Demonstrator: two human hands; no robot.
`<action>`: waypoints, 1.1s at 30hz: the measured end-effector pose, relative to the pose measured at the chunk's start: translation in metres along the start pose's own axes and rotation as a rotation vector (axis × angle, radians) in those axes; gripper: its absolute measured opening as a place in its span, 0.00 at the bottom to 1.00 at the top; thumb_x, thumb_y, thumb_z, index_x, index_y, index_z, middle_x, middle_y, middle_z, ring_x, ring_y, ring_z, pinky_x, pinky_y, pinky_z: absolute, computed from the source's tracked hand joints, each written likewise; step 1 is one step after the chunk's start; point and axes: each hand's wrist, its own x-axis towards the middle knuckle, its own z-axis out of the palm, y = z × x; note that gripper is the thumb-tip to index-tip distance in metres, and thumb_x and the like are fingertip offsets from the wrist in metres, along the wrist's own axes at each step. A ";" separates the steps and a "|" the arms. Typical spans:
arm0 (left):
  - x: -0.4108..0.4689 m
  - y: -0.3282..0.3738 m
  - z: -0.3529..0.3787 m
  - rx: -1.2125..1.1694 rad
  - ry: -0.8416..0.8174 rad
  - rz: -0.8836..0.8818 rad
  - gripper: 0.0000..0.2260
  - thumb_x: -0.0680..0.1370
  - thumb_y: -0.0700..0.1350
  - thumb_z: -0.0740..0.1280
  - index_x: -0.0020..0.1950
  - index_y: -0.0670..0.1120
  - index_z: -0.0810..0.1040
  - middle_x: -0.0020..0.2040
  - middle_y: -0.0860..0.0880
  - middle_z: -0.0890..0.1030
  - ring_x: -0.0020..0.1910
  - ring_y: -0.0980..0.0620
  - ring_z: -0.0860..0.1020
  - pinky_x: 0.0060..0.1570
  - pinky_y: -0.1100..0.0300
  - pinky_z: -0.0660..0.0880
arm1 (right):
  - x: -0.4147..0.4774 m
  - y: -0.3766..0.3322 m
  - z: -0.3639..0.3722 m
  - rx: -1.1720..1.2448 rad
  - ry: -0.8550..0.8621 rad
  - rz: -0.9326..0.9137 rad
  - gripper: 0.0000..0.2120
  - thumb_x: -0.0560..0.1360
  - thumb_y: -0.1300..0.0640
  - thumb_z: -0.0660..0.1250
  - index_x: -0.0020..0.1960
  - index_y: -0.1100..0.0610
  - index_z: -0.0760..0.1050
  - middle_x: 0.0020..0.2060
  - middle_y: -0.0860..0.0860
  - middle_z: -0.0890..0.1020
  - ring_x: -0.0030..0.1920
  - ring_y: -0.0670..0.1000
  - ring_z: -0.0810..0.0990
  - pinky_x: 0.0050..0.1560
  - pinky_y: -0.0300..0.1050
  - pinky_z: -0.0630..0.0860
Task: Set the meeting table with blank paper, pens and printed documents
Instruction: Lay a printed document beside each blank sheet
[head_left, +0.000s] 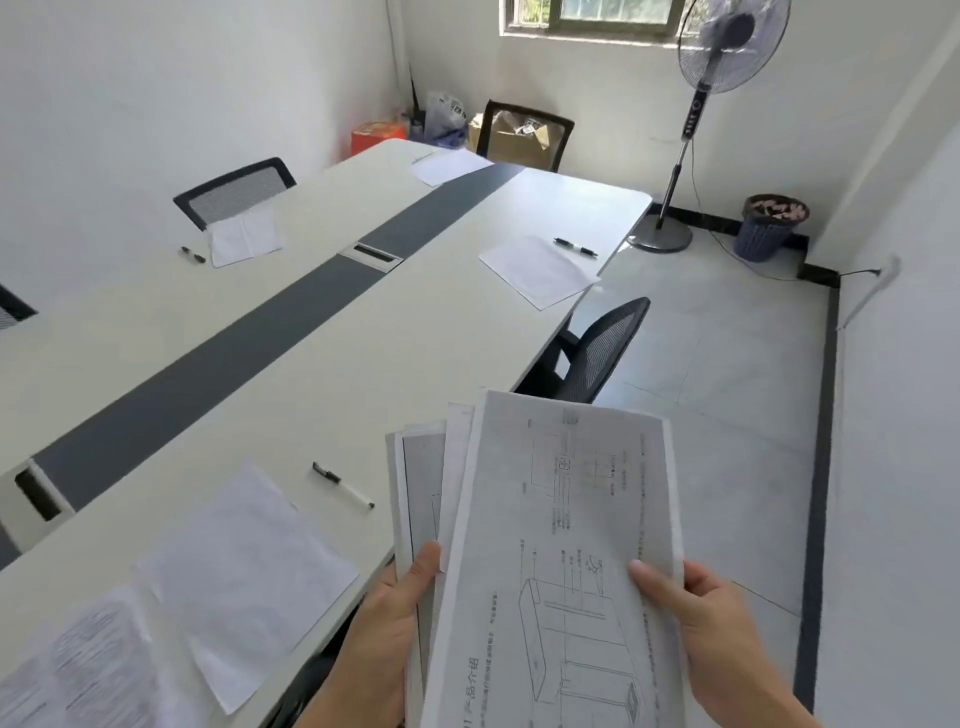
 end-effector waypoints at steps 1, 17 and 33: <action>0.007 0.003 0.003 -0.006 0.008 -0.004 0.16 0.76 0.49 0.64 0.58 0.39 0.80 0.47 0.37 0.85 0.39 0.41 0.85 0.31 0.55 0.81 | 0.008 -0.002 0.000 0.007 0.000 -0.004 0.11 0.62 0.60 0.77 0.42 0.65 0.84 0.41 0.65 0.86 0.36 0.60 0.86 0.37 0.51 0.84; 0.196 0.113 0.080 -0.076 -0.085 -0.033 0.18 0.74 0.48 0.66 0.59 0.39 0.80 0.51 0.34 0.84 0.46 0.36 0.83 0.47 0.45 0.81 | 0.197 -0.123 0.026 -0.002 0.132 -0.020 0.05 0.68 0.66 0.71 0.44 0.66 0.79 0.39 0.62 0.86 0.34 0.57 0.86 0.39 0.51 0.84; 0.296 0.187 0.054 -0.273 0.361 0.088 0.16 0.76 0.48 0.65 0.61 0.42 0.78 0.55 0.40 0.84 0.55 0.39 0.82 0.52 0.46 0.79 | 0.432 -0.188 0.087 -0.262 -0.116 0.238 0.07 0.77 0.68 0.65 0.53 0.68 0.79 0.46 0.63 0.86 0.44 0.61 0.85 0.45 0.54 0.83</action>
